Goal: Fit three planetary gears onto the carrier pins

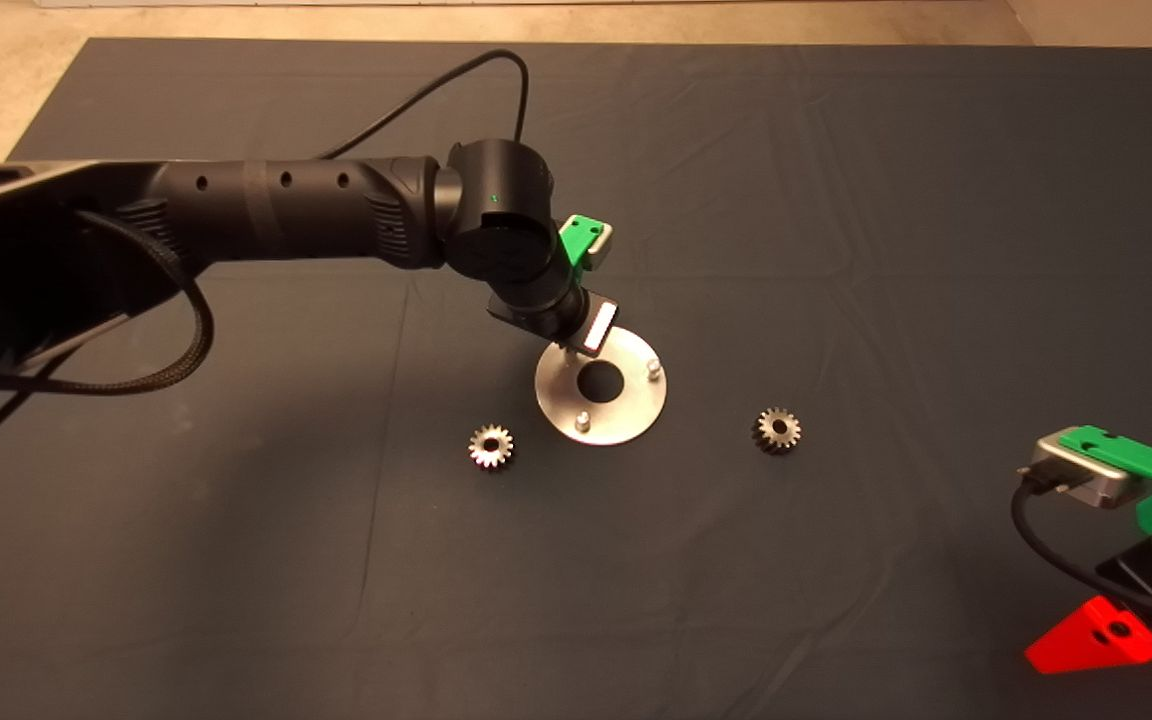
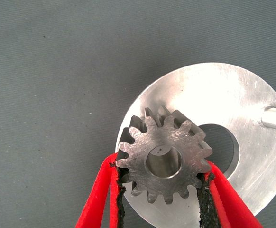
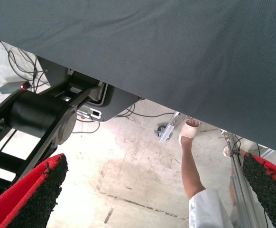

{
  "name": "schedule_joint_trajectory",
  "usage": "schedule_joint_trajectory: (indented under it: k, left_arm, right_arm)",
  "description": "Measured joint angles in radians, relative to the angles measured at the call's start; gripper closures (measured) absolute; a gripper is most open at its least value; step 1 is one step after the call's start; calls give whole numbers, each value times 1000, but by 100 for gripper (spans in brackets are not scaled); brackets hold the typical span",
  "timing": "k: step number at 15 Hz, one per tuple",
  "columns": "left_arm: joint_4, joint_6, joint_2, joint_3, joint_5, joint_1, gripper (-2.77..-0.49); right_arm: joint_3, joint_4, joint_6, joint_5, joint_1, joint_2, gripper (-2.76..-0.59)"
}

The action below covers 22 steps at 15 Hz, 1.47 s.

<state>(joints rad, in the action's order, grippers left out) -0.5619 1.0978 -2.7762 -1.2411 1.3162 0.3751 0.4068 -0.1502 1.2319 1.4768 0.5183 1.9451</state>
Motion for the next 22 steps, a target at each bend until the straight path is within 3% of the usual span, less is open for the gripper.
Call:
schedule_joint_trajectory:
  k: [7, 22]
  left_arm:
    - [4, -30, -6, -27, -8, 3, -78]
    - [17, -31, 3, -27, -1, 2, -78]
  right_arm:
    - [0, 0, 0, 0, 0, 0, -275]
    - [0, 0, 0, 0, 0, 0, -275]
